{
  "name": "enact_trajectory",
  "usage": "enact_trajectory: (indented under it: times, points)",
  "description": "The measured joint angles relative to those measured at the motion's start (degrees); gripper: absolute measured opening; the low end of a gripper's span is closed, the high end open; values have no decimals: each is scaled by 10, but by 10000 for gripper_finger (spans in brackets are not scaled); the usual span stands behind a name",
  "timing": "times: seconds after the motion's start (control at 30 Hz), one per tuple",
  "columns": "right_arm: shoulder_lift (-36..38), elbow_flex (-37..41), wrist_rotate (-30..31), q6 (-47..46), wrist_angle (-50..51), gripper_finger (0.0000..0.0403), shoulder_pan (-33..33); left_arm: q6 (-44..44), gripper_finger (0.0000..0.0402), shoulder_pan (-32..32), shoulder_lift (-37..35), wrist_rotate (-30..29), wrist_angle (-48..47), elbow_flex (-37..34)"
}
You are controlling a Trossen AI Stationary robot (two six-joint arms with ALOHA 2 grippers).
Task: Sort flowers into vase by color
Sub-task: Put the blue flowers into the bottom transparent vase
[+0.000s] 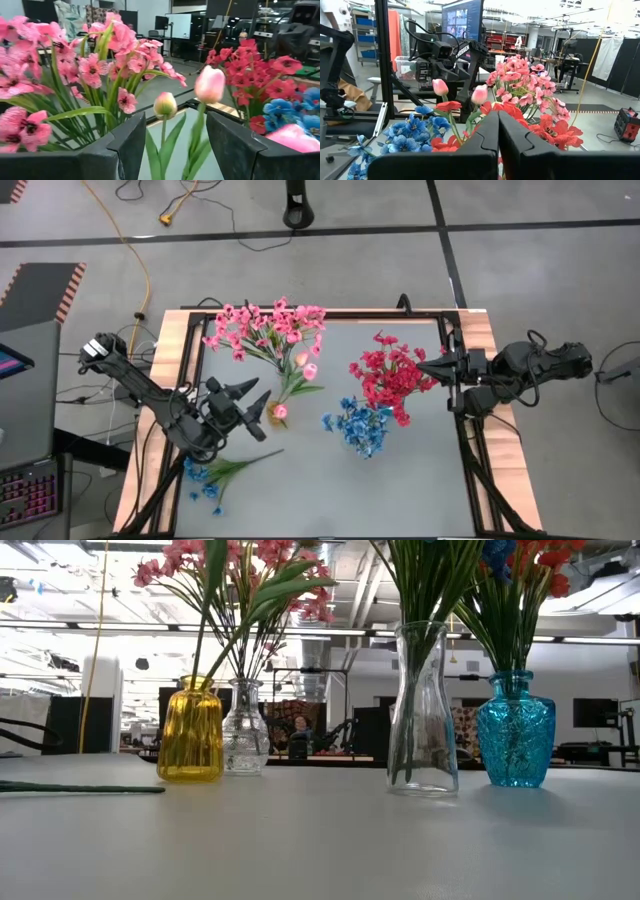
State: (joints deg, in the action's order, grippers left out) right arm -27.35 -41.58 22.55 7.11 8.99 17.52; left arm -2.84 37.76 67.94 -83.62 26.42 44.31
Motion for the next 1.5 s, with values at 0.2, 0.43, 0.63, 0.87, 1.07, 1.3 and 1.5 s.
enact_trajectory:
  times: [0.2, 0.43, 0.63, 0.87, 1.07, 1.3, 1.5]
  points:
    - [0, 0, 0, -15, 0, 31, 0, 23, 197, 38, -32, -11, 1, 0]
    - [0, 0, 0, -15, 1, 31, 0, -4, 197, 139, -53, -18, -6, 0]
    - [0, 0, 0, -16, 1, 31, 0, -130, 197, 220, -54, -54, -58, 0]
    - [0, 0, 0, -41, 0, 31, 0, -289, 197, 218, -51, 56, -164, 0]
    - [0, 0, 0, -42, 0, 31, 0, -361, 197, 170, -11, 277, -217, 0]
    - [0, 0, 0, -43, 0, 31, 0, -501, 196, 139, 29, 470, -313, 0]
    - [0, 0, 0, -43, 0, 31, 0, -675, 196, 117, 33, 642, -504, 0]
